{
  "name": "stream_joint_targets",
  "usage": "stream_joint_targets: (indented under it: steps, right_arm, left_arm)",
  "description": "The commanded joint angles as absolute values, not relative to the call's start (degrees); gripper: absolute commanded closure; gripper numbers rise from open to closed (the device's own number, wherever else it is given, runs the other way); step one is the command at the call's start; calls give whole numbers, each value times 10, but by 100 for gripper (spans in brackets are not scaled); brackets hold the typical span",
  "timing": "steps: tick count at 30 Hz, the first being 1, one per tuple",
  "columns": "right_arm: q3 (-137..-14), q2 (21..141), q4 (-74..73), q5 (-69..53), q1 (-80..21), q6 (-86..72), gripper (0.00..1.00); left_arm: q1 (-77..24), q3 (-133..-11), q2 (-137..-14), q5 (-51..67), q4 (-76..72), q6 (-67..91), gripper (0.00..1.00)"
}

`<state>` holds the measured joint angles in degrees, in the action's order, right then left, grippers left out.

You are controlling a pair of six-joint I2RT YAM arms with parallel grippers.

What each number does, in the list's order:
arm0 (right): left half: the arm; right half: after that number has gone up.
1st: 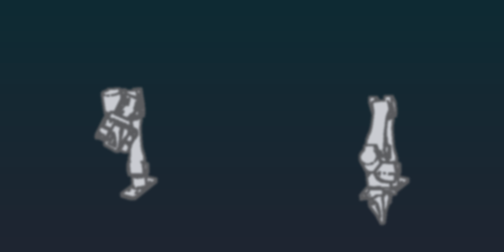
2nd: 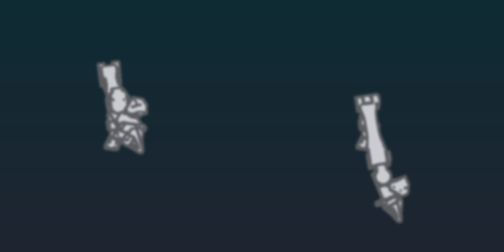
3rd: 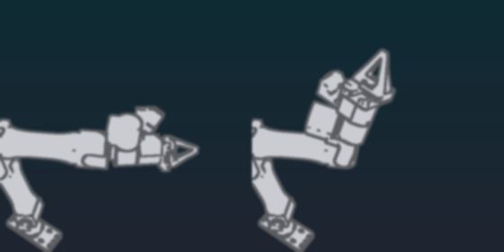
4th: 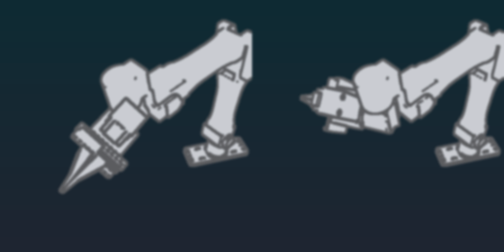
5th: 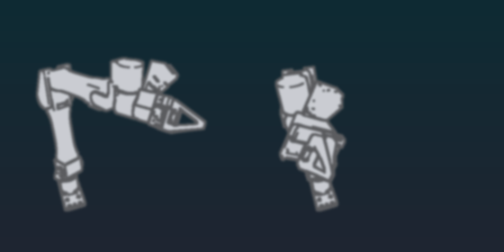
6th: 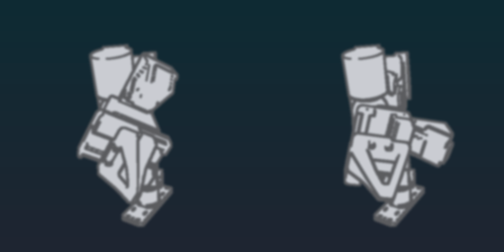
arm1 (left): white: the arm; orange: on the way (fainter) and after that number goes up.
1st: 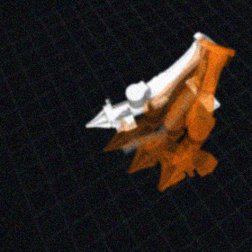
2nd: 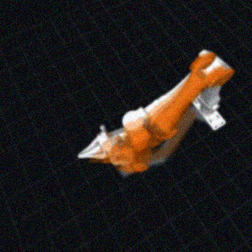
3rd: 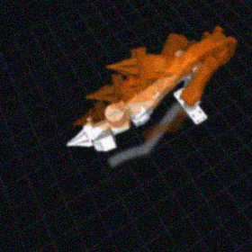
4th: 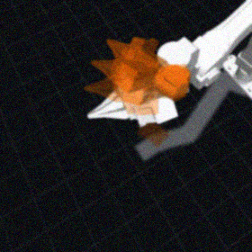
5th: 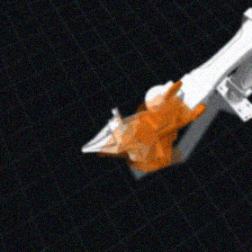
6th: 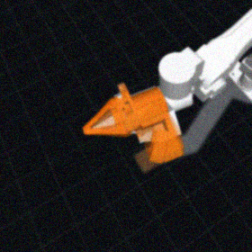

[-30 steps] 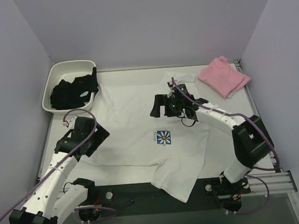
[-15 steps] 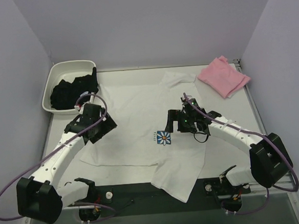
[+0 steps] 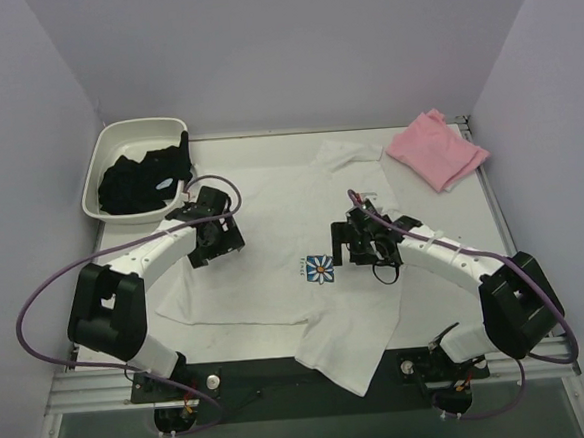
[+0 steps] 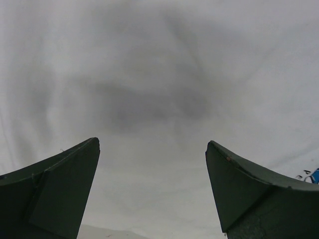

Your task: Fold and stack the t-shirts

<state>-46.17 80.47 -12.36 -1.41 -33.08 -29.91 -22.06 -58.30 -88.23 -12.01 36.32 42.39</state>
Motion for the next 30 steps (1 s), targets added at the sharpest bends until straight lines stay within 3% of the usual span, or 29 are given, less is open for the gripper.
stream_joint_targets:
  steps: [1, 16, 30]
  right_arm:
    - [-477, 801, -199, 77, -338, -290, 0]
    - [-504, 936, -182, 72, -334, -316, 0]
    - [-560, 1007, -199, 55, -222, -296, 0]
  left_arm:
    - [-226, -578, -885, -163, 390, 408, 2]
    - [-231, -614, -1001, -176, 396, 407, 3]
    - [-230, -722, -1140, -157, 395, 412, 3]
